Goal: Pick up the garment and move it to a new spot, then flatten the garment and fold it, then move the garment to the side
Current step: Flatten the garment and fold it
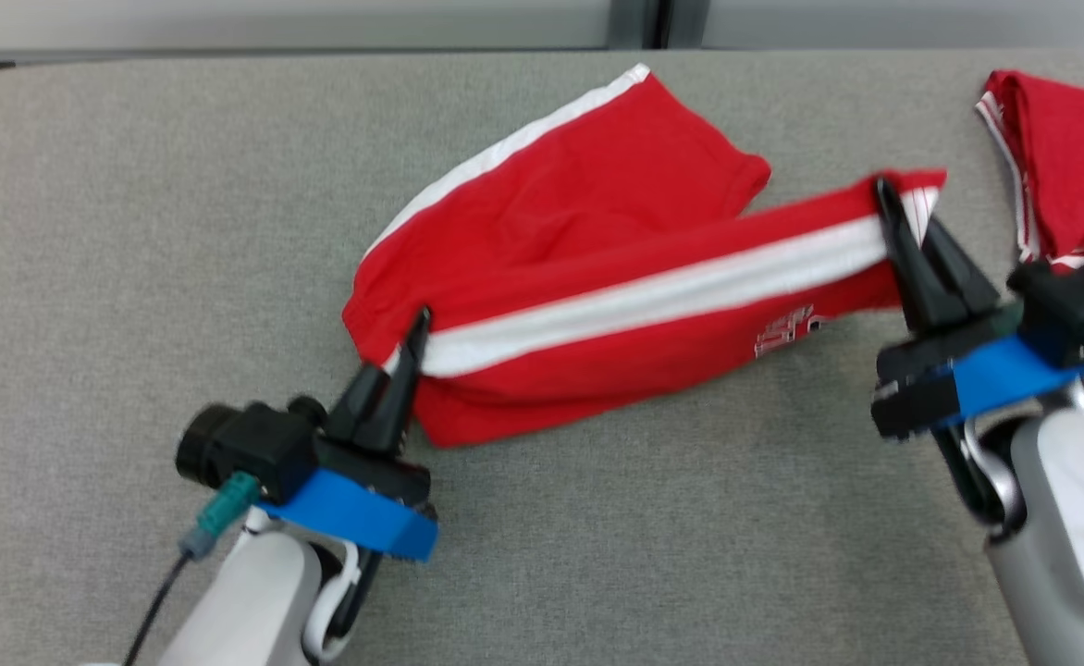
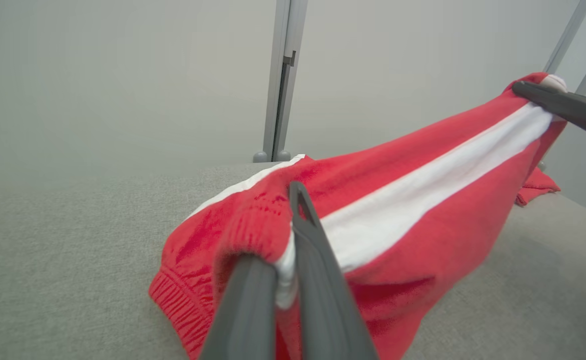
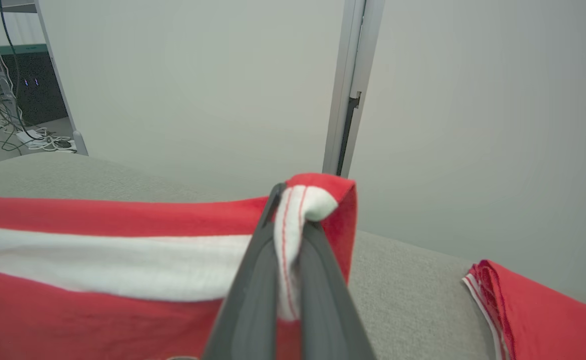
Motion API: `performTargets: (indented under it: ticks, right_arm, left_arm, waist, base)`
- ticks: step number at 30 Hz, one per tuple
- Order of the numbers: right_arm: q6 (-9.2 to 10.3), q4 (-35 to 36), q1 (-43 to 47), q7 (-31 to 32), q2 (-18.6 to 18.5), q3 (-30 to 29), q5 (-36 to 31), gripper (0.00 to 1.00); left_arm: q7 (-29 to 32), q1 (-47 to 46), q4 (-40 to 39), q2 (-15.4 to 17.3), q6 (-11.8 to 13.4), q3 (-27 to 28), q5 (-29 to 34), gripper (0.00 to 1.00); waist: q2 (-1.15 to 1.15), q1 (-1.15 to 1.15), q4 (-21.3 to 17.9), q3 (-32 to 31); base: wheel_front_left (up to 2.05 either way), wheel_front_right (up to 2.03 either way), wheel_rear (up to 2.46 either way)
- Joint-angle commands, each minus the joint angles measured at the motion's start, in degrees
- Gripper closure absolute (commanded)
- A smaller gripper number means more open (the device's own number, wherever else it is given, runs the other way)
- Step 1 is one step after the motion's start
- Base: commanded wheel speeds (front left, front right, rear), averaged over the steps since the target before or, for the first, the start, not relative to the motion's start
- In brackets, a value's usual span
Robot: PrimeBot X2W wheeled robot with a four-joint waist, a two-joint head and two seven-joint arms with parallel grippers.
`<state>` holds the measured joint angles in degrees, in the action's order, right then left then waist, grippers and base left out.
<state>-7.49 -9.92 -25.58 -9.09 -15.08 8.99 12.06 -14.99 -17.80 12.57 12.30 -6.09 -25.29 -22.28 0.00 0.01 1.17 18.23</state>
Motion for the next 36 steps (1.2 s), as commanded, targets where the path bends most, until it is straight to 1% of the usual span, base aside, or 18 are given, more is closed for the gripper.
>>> performTargets:
  ticks: [1, 8, 12, 15, 20, 26, 27, 28, 29, 30, 31, 36]
  right_arm:
    - [-0.02, -1.0, -2.4, 0.5, -0.6, 0.6, -0.3, 1.00]
    - [-0.02, -10.4, -17.5, 2.4, -1.9, 5.5, -0.3, 1.00]
    - [-0.02, -16.7, -25.4, 2.8, -1.1, 7.2, -0.6, 1.00]
    - [-0.02, -21.8, -30.8, 3.0, -1.2, 9.1, -1.7, 1.00]
    - [-0.02, -29.8, -37.8, 1.7, -0.1, 11.5, -2.6, 1.00]
    - [-0.02, -39.0, -43.2, 0.9, 1.1, 13.0, -3.2, 1.00]
    - [-0.02, -40.3, -43.9, 0.6, 1.4, 13.3, -3.2, 0.95]
    - [-0.02, -41.6, -44.5, 0.2, 1.4, 13.5, -3.1, 0.72]
    - [-0.02, -42.6, -45.0, -0.4, 1.6, 13.7, -2.9, 0.53]
    - [-0.02, -43.7, -45.5, -0.9, 1.8, 13.8, -2.5, 0.00]
    - [-0.02, -44.9, -45.7, -1.3, 2.2, 14.0, -2.3, 0.00]
    - [-0.02, -48.3, -45.7, -3.2, 2.5, 14.9, -0.9, 0.00]
  left_arm:
    - [-0.2, -1.8, 0.3, 0.2, -0.1, 0.7, -0.1, 1.00]
    - [-0.2, -8.8, 3.1, -1.0, -0.5, 2.9, 0.0, 1.00]
    - [-0.2, -12.7, 5.2, -1.9, -0.7, 3.8, 0.2, 1.00]
    - [-0.3, -15.5, 6.5, -3.0, -1.0, 3.9, 0.3, 1.00]
    - [-0.2, -18.6, 8.6, -4.8, -1.1, 4.5, 0.8, 1.00]
    - [-0.3, -20.5, 10.3, -6.2, -1.4, 5.1, 1.6, 1.00]
    - [-0.3, -20.6, 10.5, -6.3, -1.4, 5.2, 1.7, 1.00]
    - [-0.2, -20.7, 10.8, -6.4, -1.4, 5.3, 1.6, 1.00]
    - [-0.2, -20.9, 11.0, -6.5, -1.4, 5.4, 1.7, 0.81]
    - [-0.3, -20.9, 11.2, -6.6, -1.5, 5.6, 1.9, 0.08]
    - [-0.3, -20.8, 11.7, -6.7, -1.5, 5.7, 2.1, 0.00]
    - [-0.3, -18.9, 11.9, -7.0, -1.4, 6.1, 2.9, 0.00]
  waist:
    - [0.00, -0.01, 1.3, 1.9]
    - [0.00, -0.01, 3.5, 7.5]
    - [0.00, -0.01, 4.9, 10.2]
    - [0.00, -0.01, 6.0, 12.2]
    - [0.00, -0.01, 7.4, 14.9]
    - [0.00, -0.01, 8.3, 16.5]
    - [0.00, -0.01, 8.3, 16.6]
    - [0.00, -0.01, 8.4, 16.6]
    - [0.00, -0.01, 8.4, 16.6]
    - [0.00, -0.01, 8.3, 16.5]
    - [0.00, -0.01, 8.3, 16.4]
    - [0.00, -0.01, 8.0, 15.3]
  base:
    - [0.00, 0.00, 0.00]
    - [0.00, 0.00, 0.00]
    - [0.00, 0.00, 0.00]
    - [0.00, 0.00, 0.00]
    - [0.00, 0.00, 0.00]
    - [0.00, 0.00, 0.00]
    - [0.00, 0.00, 0.00]
    - [0.00, 0.00, 0.00]
    - [0.00, 0.00, 0.00]
    - [0.00, 0.00, 0.00]
    - [0.00, 0.00, 0.00]
    - [0.00, 0.00, 0.00]
